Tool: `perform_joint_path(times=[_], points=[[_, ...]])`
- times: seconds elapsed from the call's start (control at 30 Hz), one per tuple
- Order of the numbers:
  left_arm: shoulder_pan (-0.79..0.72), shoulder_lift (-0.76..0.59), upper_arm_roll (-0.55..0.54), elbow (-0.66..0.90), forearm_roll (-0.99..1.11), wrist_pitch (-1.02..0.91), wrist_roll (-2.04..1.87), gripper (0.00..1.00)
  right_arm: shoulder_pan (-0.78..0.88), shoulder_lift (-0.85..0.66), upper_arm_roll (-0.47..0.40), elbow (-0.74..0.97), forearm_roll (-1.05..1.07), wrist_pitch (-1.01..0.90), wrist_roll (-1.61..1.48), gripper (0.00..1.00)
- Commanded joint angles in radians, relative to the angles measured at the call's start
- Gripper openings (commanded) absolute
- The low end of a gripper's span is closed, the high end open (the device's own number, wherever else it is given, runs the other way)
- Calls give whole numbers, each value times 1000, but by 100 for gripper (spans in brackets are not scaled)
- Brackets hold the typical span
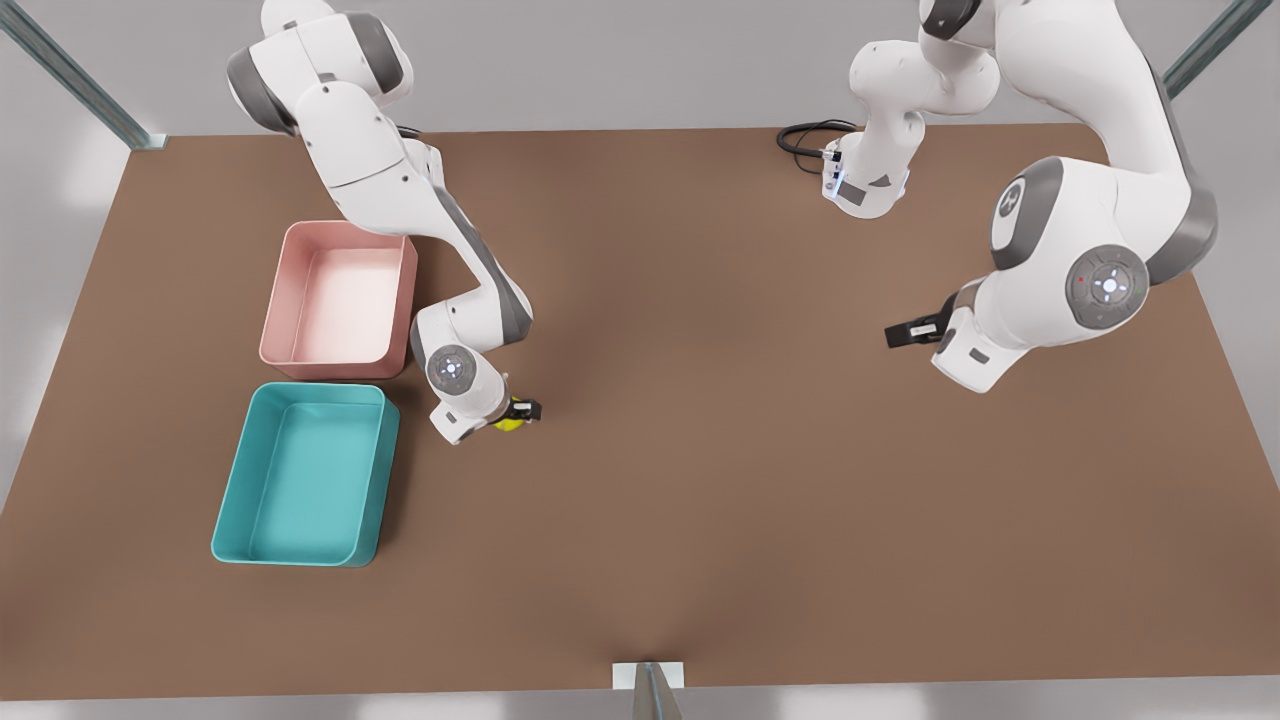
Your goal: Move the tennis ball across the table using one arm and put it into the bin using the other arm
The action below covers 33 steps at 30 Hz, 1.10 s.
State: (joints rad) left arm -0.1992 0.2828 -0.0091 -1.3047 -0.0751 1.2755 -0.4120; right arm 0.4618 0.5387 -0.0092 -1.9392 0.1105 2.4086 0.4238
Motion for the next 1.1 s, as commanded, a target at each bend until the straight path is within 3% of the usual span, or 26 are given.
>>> perform_joint_path(times=[0.0, 0.67, 0.73, 0.83, 1.07], points=[[1, -1, 0, 1, 0, -2, -28, 100, 1, 7, 0, 0, 0, 18, 9, 100], [1, 2, 0, 2, 3, -1, -28, 100, 11, 67, 0, -15, -9, 53, 0, 100], [1, 1, 0, 2, 1, -1, -28, 100, 11, 66, 0, -17, -9, 53, -5, 96], [1, 2, 0, 2, 1, -2, -28, 100, 9, 63, 0, -14, -9, 52, -10, 78], [1, 9, 0, 2, 1, -1, -28, 100, 0, 44, 0, -1, -8, 37, -45, 76]])
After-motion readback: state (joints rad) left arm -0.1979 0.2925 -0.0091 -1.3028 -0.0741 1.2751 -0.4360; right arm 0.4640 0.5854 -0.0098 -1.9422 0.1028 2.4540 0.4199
